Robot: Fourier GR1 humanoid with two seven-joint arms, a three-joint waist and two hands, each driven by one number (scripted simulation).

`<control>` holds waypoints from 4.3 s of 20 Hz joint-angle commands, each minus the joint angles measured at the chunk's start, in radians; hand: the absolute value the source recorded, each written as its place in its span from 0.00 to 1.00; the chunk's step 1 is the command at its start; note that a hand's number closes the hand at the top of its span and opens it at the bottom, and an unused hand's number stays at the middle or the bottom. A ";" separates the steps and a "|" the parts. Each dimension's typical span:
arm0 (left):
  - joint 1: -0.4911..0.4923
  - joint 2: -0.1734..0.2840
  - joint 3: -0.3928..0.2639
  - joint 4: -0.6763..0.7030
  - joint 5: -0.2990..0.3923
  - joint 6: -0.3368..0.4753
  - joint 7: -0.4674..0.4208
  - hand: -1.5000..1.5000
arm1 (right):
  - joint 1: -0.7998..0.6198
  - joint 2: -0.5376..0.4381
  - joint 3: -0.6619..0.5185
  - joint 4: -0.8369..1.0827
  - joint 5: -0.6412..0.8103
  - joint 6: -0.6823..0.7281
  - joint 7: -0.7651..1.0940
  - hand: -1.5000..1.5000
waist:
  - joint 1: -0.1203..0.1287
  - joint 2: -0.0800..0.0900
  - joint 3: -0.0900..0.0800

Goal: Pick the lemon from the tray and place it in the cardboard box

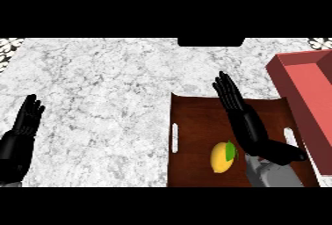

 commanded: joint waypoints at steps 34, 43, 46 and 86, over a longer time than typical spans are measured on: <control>-0.243 -0.150 -0.044 0.002 0.099 0.013 0.258 0.50 | 1.083 -0.382 -0.075 -1.023 0.727 -0.414 1.004 0.00 | 0.028 0.014 0.014; -0.242 -0.148 -0.019 -0.015 0.105 -0.008 0.289 0.50 | 0.780 -0.417 0.003 -0.961 0.839 -0.359 1.392 0.00 | 0.033 0.010 0.012; -0.229 -0.233 -0.060 0.060 0.043 0.015 0.206 0.50 | 0.642 -0.379 0.029 -0.890 0.839 -0.339 1.469 0.00 | 0.015 0.006 0.015; -0.162 -0.316 0.101 -0.007 -0.067 -0.103 0.292 0.50 | 0.447 0.166 0.074 -0.395 1.147 -0.171 1.310 0.00 | 0.004 0.001 0.018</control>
